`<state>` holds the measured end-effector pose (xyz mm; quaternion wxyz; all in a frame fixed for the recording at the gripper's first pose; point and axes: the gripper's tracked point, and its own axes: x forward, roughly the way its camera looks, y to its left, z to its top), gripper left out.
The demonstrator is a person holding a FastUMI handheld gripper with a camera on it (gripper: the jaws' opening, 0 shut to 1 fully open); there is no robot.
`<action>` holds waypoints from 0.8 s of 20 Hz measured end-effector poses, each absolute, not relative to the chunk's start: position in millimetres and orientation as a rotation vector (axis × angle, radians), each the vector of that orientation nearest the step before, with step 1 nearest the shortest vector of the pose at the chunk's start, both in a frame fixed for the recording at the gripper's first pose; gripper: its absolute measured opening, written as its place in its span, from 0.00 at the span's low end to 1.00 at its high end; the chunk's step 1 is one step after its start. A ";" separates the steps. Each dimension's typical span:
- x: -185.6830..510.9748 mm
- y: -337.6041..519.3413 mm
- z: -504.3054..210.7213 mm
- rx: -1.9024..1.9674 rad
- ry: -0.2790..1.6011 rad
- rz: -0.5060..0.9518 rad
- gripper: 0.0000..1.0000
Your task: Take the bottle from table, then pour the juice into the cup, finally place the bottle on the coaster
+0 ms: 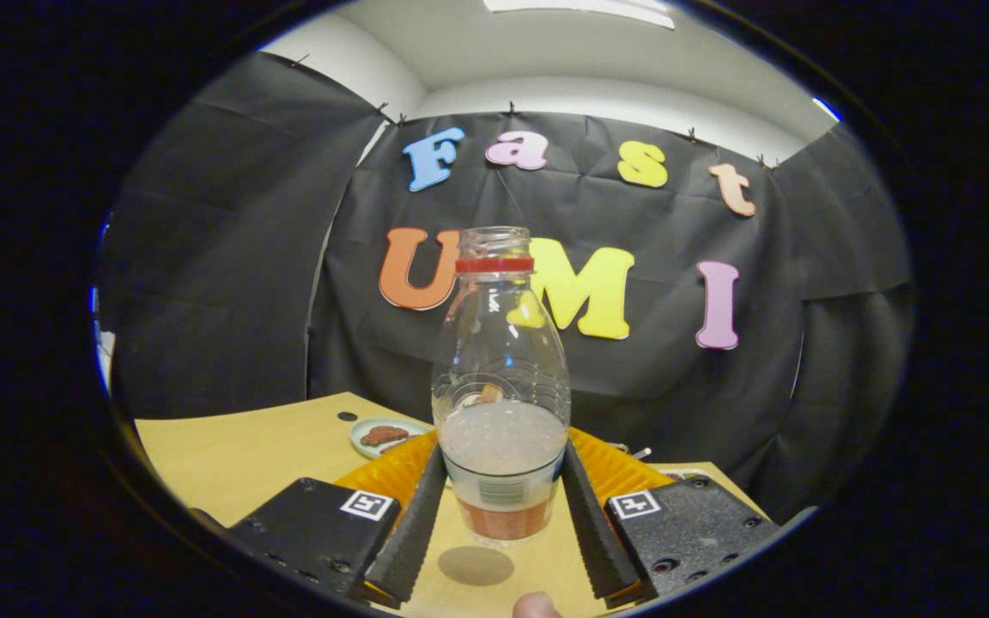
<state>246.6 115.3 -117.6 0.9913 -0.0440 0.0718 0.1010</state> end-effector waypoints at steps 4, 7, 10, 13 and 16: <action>270.5 111.5 -159.8 -0.042 0.216 0.185 0.77; 280.8 111.7 -200.4 -0.013 0.277 0.182 0.77; 286.6 114.0 -230.6 -0.007 0.320 0.186 0.77; 288.9 120.6 -256.1 0.006 0.360 0.197 0.78; 286.8 124.0 -270.9 -0.004 0.371 0.203 0.78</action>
